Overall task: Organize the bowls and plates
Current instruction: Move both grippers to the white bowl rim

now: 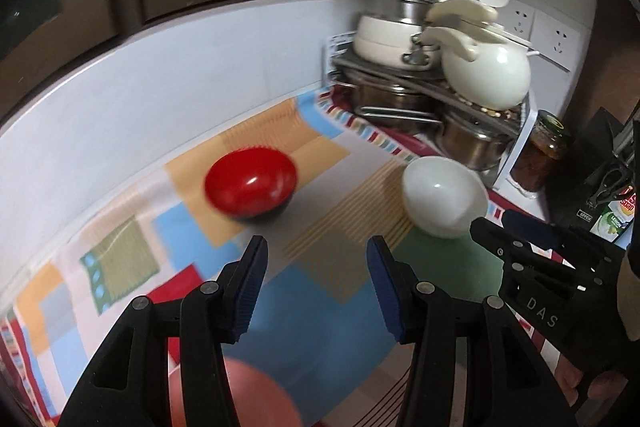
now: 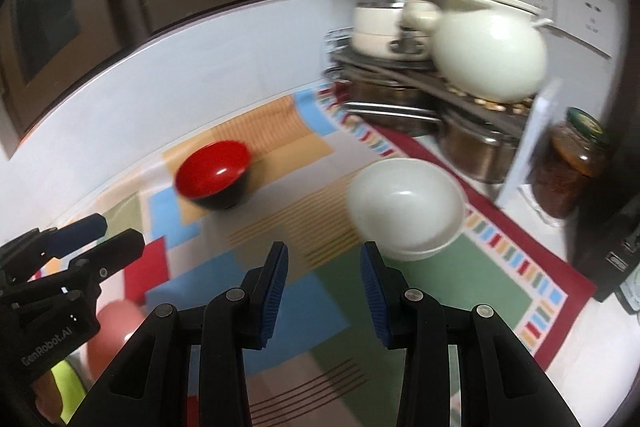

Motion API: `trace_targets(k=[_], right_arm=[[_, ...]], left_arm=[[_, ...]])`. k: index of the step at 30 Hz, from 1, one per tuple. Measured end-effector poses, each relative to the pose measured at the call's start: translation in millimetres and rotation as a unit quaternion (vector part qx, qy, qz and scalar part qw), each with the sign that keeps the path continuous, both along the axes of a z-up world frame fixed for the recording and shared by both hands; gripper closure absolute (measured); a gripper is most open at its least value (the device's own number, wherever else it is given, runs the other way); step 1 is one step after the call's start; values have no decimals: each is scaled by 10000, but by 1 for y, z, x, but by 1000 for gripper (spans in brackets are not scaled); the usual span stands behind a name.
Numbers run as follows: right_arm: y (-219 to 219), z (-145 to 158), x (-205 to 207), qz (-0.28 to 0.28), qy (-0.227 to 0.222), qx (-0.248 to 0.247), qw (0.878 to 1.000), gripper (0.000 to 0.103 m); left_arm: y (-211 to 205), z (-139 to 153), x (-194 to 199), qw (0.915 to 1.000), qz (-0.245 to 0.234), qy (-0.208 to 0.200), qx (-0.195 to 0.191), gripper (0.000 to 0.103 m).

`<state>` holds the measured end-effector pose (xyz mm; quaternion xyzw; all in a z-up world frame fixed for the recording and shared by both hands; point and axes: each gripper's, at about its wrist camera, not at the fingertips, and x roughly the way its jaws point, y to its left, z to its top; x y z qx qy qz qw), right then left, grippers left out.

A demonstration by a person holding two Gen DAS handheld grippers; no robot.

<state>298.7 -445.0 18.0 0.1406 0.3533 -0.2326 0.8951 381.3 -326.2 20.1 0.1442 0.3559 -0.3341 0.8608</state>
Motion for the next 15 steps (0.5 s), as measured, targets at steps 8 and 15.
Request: trace_targets(k=[8,15], right_arm=[[-53,-8,-13,-556,-87,121,9983,64],[-98,-25,-8,-797,-35,301,9964,64]], left_arm=[[-66,-7,4,9994,-334,94,70,52],[-116,-30,21,9975,-461,464,286,52]])
